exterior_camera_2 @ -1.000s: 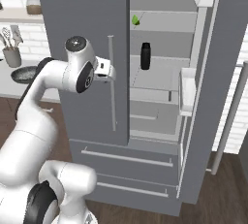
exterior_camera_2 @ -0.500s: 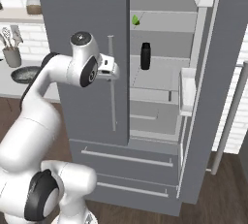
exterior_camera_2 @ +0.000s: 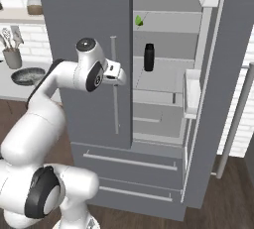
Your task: Grab a lemon wedge from the fridge and one ice cube from the ice bowl, and put them in the glass of lemonade.
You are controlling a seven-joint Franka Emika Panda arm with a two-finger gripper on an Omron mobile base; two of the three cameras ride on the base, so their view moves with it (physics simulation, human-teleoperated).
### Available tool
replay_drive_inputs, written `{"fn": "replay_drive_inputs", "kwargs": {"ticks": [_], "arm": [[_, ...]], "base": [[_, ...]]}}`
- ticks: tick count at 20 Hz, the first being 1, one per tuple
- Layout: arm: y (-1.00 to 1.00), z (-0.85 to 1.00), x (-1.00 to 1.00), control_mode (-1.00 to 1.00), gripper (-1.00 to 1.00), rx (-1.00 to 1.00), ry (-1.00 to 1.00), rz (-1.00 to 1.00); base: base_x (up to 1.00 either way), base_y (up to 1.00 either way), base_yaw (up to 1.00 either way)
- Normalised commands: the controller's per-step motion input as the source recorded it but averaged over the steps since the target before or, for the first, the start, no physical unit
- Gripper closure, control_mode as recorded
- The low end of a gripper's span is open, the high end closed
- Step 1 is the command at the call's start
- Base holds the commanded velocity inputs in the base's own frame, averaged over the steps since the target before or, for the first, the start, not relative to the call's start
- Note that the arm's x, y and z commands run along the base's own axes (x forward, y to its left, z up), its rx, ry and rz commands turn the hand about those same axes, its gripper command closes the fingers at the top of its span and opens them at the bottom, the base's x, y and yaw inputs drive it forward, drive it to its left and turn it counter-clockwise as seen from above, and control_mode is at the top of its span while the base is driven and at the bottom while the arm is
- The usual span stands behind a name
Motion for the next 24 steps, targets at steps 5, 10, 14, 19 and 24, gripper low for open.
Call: {"fn": "replay_drive_inputs", "kwargs": {"ticks": [5,10,14,19,24], "arm": [[0.00,-0.15,0.57,-1.00,-1.00,0.00,0.00,-0.01],[0.00,-0.03,0.50,-1.00,-1.00,0.00,0.00,0.00],[-0.02,0.00,0.25,-1.00,-1.00,0.00,0.00,-0.03],[-0.12,0.00,0.10,-1.00,-1.00,0.00,0.00,-0.06],[-0.08,0.00,0.12,-1.00,-1.00,0.00,-0.02,-0.04]], "base": [[0.00,0.00,0.00],[0.00,0.00,0.00],[0.00,0.00,0.00],[0.00,0.00,0.00],[0.00,0.00,0.00]]}}
